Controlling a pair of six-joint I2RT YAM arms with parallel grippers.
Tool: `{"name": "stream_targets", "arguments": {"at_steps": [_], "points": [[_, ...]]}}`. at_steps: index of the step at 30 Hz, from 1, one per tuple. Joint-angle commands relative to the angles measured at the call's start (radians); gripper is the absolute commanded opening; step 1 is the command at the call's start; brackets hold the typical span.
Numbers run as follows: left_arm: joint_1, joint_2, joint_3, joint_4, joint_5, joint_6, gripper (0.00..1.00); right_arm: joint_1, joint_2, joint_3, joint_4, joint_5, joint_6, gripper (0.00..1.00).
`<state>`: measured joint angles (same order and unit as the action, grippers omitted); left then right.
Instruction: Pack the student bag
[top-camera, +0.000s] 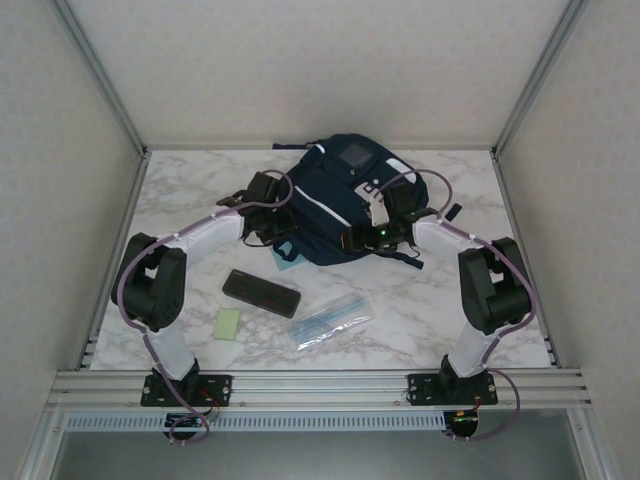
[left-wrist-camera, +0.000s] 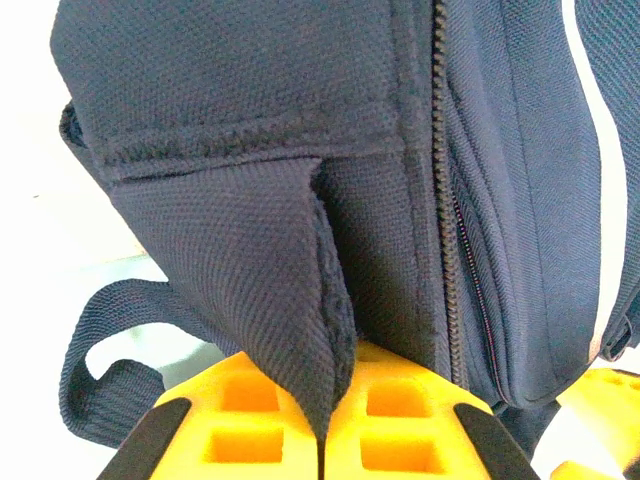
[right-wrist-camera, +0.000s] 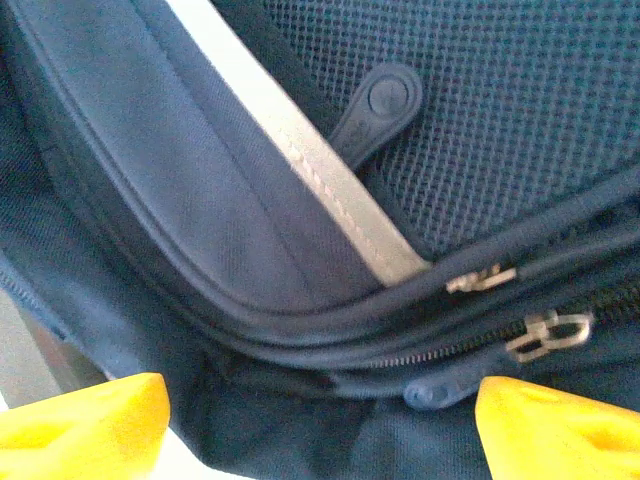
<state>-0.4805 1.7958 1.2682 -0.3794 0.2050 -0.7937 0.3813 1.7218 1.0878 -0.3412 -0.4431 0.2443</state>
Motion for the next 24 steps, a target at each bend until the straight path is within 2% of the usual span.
{"name": "stream_targets", "arguments": {"at_steps": [1,4,7,12,16,19,23,24], "points": [[0.002,0.011,0.064,0.064,0.008,0.000,0.00,-0.005,-0.071,-0.003,-0.044,0.007,0.005,0.81],[0.014,0.022,0.101,0.044,-0.014,0.028,0.00,-0.026,-0.114,0.006,-0.084,0.109,-0.029,0.81],[0.026,0.036,0.141,0.022,-0.033,0.055,0.00,-0.091,-0.139,0.007,-0.096,0.248,0.032,0.80],[0.043,0.073,0.201,-0.014,-0.069,0.098,0.00,-0.202,-0.087,0.027,-0.059,0.350,0.163,0.65],[0.064,0.146,0.263,-0.026,-0.073,0.143,0.00,-0.244,0.014,0.066,0.007,0.342,0.243,0.66],[0.082,0.234,0.378,-0.071,-0.070,0.212,0.00,-0.262,0.102,0.105,0.075,0.300,0.334,0.70],[0.113,0.342,0.572,-0.223,-0.080,0.310,0.00,-0.266,0.202,0.161,0.148,0.256,0.435,0.72],[0.115,0.344,0.597,-0.256,-0.083,0.337,0.06,-0.265,0.219,0.164,0.169,0.244,0.455,0.72]]}}
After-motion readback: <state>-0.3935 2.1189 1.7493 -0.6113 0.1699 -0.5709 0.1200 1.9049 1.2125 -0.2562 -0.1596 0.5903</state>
